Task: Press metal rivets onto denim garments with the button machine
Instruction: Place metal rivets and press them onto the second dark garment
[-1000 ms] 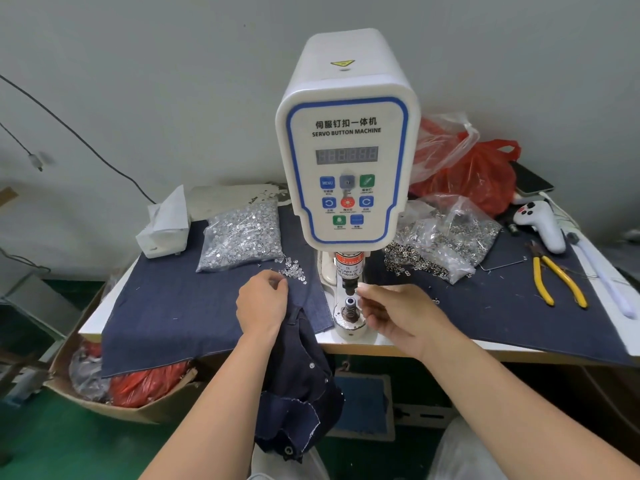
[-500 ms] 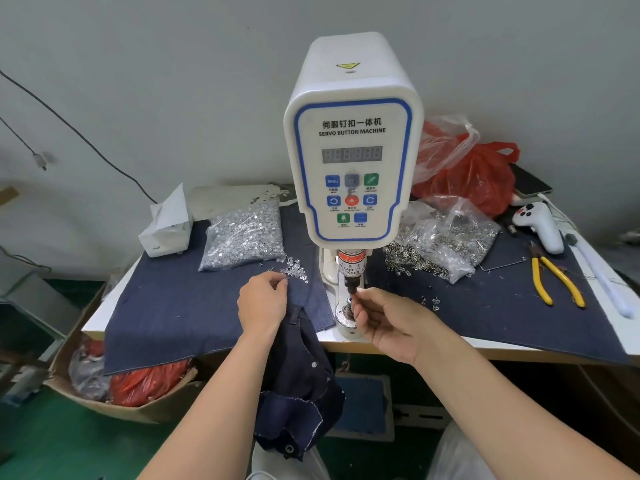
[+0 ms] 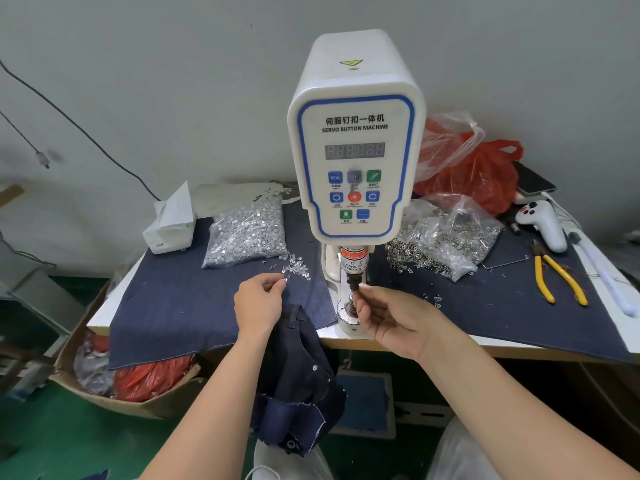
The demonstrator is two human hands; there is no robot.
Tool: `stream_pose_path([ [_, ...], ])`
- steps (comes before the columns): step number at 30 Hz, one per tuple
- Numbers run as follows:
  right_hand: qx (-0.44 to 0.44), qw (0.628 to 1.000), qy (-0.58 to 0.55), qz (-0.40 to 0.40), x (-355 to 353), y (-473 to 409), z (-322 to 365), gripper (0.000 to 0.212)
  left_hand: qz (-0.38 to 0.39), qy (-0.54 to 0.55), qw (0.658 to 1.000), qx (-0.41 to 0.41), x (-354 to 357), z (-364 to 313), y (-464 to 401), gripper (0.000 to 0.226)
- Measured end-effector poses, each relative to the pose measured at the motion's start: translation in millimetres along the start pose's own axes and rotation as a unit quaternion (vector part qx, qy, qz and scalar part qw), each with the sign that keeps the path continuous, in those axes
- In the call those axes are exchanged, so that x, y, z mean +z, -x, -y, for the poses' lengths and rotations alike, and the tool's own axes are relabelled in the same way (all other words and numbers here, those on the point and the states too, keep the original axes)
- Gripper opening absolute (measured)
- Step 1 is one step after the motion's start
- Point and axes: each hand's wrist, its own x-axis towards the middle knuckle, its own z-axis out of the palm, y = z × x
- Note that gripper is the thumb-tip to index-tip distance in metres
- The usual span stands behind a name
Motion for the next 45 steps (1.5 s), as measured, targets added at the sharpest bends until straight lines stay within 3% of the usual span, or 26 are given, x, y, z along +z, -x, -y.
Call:
stream_pose_path([
  [5, 0.000, 1.000, -0.003, 0.009, 1, 1, 0, 0.030, 0.028, 0.123, 0.992, -0.016, -5, 5, 6, 0.018],
  [10, -0.015, 1.000, -0.008, 0.026, -2, 3, -3, 0.029, 0.067, 0.195, 0.978, -0.029, -12, 5, 12, 0.007],
  [13, -0.066, 0.997, 0.049, 0.011, -7, 9, -6, 0.019, 0.104, 0.218, 0.970, -0.032, -14, 1, 21, 0.007],
  [15, -0.142, 0.978, 0.145, -0.036, -12, 10, -11, 0.015, 0.132, 0.226, 0.965, -0.034, -13, -4, 31, 0.006],
  [16, -0.197, 0.953, 0.219, -0.069, -15, 11, -15, 0.013, 0.146, 0.228, 0.962, -0.037, -12, -7, 37, 0.006],
  [18, -0.317, 0.856, 0.390, -0.121, -20, 13, -24, 0.009, 0.174, 0.227, 0.957, -0.039, -11, -12, 49, 0.007],
  [20, -0.413, 0.747, 0.508, -0.114, -22, 17, -34, 0.004, 0.211, 0.229, 0.950, -0.040, -10, -18, 63, 0.010],
  [21, -0.443, 0.710, 0.538, -0.097, -23, 17, -38, 0.004, 0.231, 0.234, 0.943, -0.043, -9, -22, 70, 0.012],
  [23, -0.474, 0.656, 0.584, -0.069, -26, 17, -45, 0.011, 0.267, 0.247, 0.930, -0.057, -9, -28, 82, 0.015],
  [25, -0.487, 0.624, 0.608, -0.061, -28, 16, -50, 0.016, 0.294, 0.257, 0.918, -0.077, -8, -32, 92, 0.016],
  [33, -0.533, 0.582, 0.609, -0.076, -30, 18, -43, 0.010, 0.334, 0.317, 0.866, -0.195, -4, -39, 100, 0.027],
  [41, -0.528, 0.578, 0.617, -0.075, -27, 16, -41, 0.008, 0.338, 0.325, 0.859, -0.205, -1, -44, 99, 0.023],
  [45, -0.509, 0.590, 0.623, -0.075, -28, 13, -39, 0.009, 0.330, 0.297, 0.879, -0.171, -1, -43, 98, 0.022],
])
